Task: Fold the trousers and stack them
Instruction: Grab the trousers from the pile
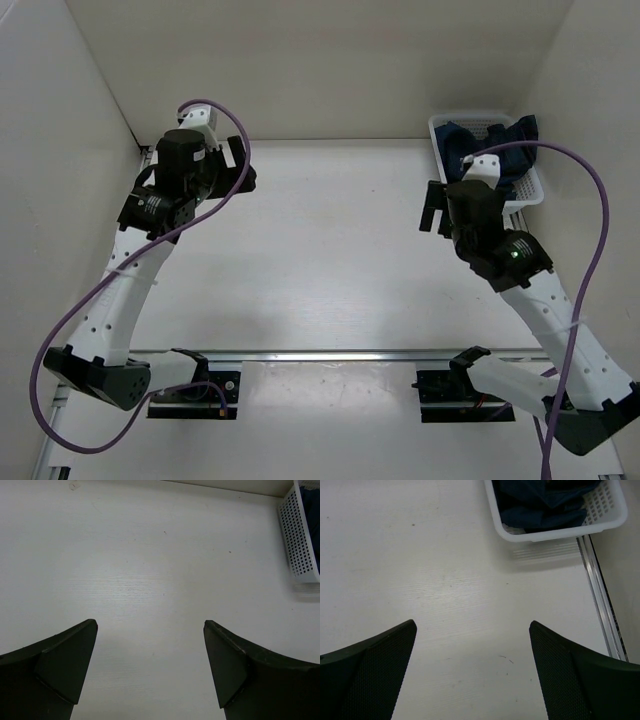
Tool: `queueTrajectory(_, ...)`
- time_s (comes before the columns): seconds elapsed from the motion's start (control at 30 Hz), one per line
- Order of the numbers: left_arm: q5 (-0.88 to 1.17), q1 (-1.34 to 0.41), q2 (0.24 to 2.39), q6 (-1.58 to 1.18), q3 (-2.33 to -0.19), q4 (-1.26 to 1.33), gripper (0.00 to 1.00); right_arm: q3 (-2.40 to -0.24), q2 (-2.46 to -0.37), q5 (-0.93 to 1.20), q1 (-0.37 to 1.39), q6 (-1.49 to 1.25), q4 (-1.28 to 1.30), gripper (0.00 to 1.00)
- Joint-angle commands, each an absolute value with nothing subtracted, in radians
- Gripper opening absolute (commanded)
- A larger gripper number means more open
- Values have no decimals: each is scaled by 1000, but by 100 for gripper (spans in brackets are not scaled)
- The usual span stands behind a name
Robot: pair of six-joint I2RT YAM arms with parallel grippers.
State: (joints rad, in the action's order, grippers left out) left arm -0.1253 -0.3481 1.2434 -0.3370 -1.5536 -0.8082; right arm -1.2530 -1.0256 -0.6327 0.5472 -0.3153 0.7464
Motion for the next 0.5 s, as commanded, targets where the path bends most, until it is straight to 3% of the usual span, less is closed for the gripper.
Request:
queueTrajectory(0.0, -106, -344, 1241, -345, -1560, -810, 100, -1223, -963, -738, 523, -342, 774, 98)
queueTrajectory(0.17, -86, -344, 1250, -345, -1539, -819, 100, -1292, -1032, -583, 323, -342, 828, 99)
queueTrajectory(0.23, -54, -344, 1273, -345, -1548, -819, 100, -1330, -1123, -407, 176, -308, 781, 96)
queueTrajectory(0.3, -43, -344, 1284, -345, -1557, -819, 100, -1382, -1256, -251, 57, -319, 738, 90)
queueTrajectory(0.37, -43, -344, 1284, -345, -1557, -819, 100, -1475, -1410, -80, -69, -336, 706, 90)
queueTrajectory(0.47, -43, -344, 1293, -336, -1557, -819, 100, -1692, -1665, -28, -120, -347, 706, 99)
